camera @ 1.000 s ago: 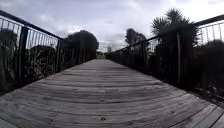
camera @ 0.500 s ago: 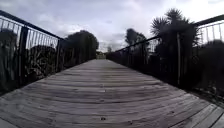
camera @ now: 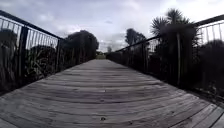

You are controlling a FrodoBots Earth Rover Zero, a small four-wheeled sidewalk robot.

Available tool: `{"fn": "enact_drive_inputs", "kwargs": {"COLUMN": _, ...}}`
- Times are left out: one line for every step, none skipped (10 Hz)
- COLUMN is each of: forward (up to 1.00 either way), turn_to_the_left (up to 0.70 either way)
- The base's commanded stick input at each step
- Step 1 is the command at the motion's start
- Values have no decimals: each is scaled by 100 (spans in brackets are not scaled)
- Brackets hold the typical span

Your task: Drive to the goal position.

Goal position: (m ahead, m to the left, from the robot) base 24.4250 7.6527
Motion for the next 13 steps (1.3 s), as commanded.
{"fn": "enact_drive_inputs", "kwargs": {"forward": 7, "turn_to_the_left": 0}}
{"fn": "enact_drive_inputs", "kwargs": {"forward": 7, "turn_to_the_left": 0}}
{"fn": "enact_drive_inputs", "kwargs": {"forward": 7, "turn_to_the_left": 0}}
{"fn": "enact_drive_inputs", "kwargs": {"forward": 7, "turn_to_the_left": 0}}
{"fn": "enact_drive_inputs", "kwargs": {"forward": 7, "turn_to_the_left": 0}}
{"fn": "enact_drive_inputs", "kwargs": {"forward": 7, "turn_to_the_left": 0}}
{"fn": "enact_drive_inputs", "kwargs": {"forward": 7, "turn_to_the_left": 0}}
{"fn": "enact_drive_inputs", "kwargs": {"forward": 7, "turn_to_the_left": 0}}
{"fn": "enact_drive_inputs", "kwargs": {"forward": 7, "turn_to_the_left": 0}}
{"fn": "enact_drive_inputs", "kwargs": {"forward": 7, "turn_to_the_left": 0}}
{"fn": "enact_drive_inputs", "kwargs": {"forward": 7, "turn_to_the_left": 0}}
{"fn": "enact_drive_inputs", "kwargs": {"forward": 7, "turn_to_the_left": 0}}
{"fn": "enact_drive_inputs", "kwargs": {"forward": 7, "turn_to_the_left": 0}}
